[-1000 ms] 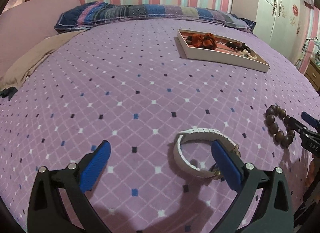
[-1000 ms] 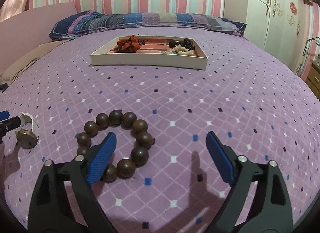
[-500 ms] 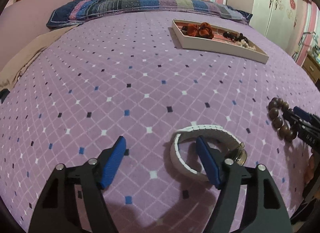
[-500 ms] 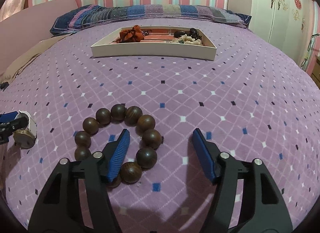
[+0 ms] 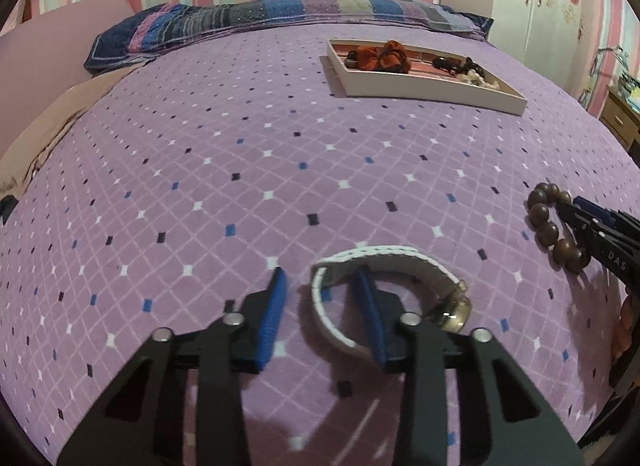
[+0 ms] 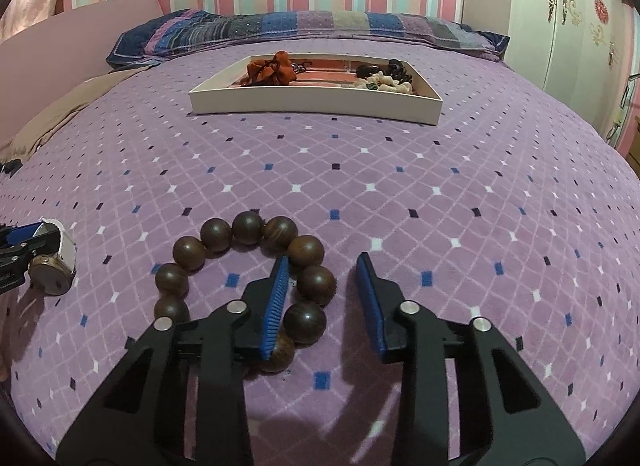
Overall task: Organize jewelry
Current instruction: 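Grasp the white watch with the left tool while the right tool grasps the wooden bead bracelet, then carry the watch in the left tool while the right tool carries the bead bracelet to the tray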
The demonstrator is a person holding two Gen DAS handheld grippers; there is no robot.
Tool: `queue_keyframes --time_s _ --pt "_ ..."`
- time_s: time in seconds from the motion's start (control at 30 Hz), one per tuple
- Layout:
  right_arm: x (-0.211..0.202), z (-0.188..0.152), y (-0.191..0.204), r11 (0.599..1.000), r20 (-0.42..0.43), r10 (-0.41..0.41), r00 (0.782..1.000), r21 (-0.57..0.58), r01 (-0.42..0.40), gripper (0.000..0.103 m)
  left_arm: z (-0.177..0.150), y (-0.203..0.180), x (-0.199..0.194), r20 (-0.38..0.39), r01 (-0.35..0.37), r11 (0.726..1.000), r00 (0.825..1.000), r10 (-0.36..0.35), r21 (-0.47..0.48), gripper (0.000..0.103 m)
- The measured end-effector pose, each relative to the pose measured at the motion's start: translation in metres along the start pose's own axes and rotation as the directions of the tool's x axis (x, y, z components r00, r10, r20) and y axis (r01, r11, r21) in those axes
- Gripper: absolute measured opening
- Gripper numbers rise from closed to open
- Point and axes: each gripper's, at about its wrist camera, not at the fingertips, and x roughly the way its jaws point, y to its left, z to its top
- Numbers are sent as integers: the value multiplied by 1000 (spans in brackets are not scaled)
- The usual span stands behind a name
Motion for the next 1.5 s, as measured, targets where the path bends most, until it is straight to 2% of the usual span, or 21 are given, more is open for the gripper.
queue_keyframes --time_s 0.07,0.2,0.43,0.6,0.87,1.17,1.37,1.5 --pt "0 0 2 1000 1 5 1000 -9 -5 24 0 -2 0 -4 5 1000 1000 -5 -1 27" --pt "-1 0 1 1000 1 9 1000 -10 -9 24 1 -2 1 -9 12 1000 1000 -12 -15 25" --pt "-3 1 1 1000 2 17 1000 -12 -17 24 1 -6 -3 -6 -17 1000 1000 17 -3 15" --pt "-5 2 -1 999 0 29 1000 -15 -29 23 -1 -12 -7 5 -57 998 998 57 17 11" --pt "-15 13 -6 999 16 52 999 -16 -51 20 12 -19 -19 56 -63 998 996 63 -6 9" --pt "-17 44 -25 997 54 73 996 22 -75 20 64 -43 -24 133 -32 999 991 36 -31 9" --pt "-17 88 -43 996 106 71 992 45 -77 20 114 -59 -11 165 -27 999 986 34 -47 9" --pt "-10 130 -59 995 143 64 988 62 -74 20 155 -71 6 184 -33 998 982 42 -51 9"
